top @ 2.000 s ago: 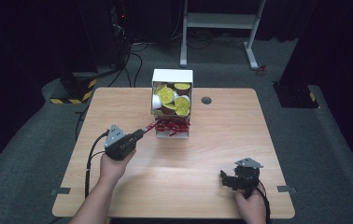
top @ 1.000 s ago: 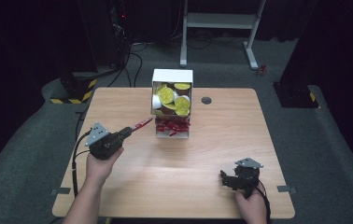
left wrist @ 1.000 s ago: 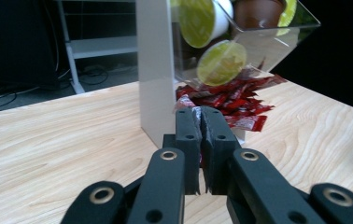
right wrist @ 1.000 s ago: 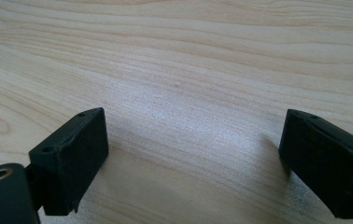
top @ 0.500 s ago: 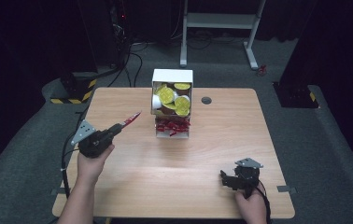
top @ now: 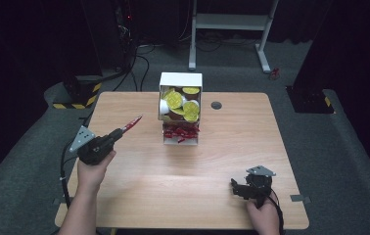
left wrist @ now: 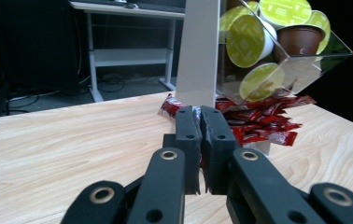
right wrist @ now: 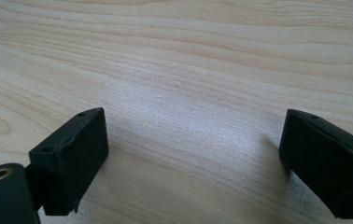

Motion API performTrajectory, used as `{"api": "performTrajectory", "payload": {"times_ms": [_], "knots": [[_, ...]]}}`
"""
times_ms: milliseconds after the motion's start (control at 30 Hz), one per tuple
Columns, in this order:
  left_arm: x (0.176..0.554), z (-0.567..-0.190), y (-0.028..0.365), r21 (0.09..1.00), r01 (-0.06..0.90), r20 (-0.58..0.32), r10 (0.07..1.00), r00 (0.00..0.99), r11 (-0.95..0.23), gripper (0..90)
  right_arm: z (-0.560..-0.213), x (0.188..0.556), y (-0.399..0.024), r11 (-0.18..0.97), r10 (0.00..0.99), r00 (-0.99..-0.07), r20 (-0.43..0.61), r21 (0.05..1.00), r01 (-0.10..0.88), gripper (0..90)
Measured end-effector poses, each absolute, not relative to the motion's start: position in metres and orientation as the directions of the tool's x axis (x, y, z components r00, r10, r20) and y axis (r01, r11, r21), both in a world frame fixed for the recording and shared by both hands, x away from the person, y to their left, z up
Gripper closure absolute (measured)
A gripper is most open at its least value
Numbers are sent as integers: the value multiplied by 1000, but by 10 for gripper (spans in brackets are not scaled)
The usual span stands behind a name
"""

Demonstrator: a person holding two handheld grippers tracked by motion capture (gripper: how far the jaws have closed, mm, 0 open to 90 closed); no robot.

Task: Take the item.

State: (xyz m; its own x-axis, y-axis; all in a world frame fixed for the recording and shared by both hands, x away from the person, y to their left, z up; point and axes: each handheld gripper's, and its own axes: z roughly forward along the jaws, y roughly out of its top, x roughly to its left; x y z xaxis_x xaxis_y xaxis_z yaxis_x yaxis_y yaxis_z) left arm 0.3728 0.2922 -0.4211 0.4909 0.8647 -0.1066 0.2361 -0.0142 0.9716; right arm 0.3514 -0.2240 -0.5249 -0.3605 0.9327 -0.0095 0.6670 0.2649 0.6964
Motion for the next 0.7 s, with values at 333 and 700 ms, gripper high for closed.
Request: {"api": "performTrajectory", "payload": {"times_ms": [333, 700], "knots": [[373, -424, 303, 973, 231, -95, 894, 438, -10, 863, -525, 351, -224, 265, 933, -360, -9, 696, 667, 81], [377, -436, 303, 967, 243, -12, 946, 324, -71, 864, -525, 351, -224, 265, 933, -360, -9, 696, 667, 81]]}}
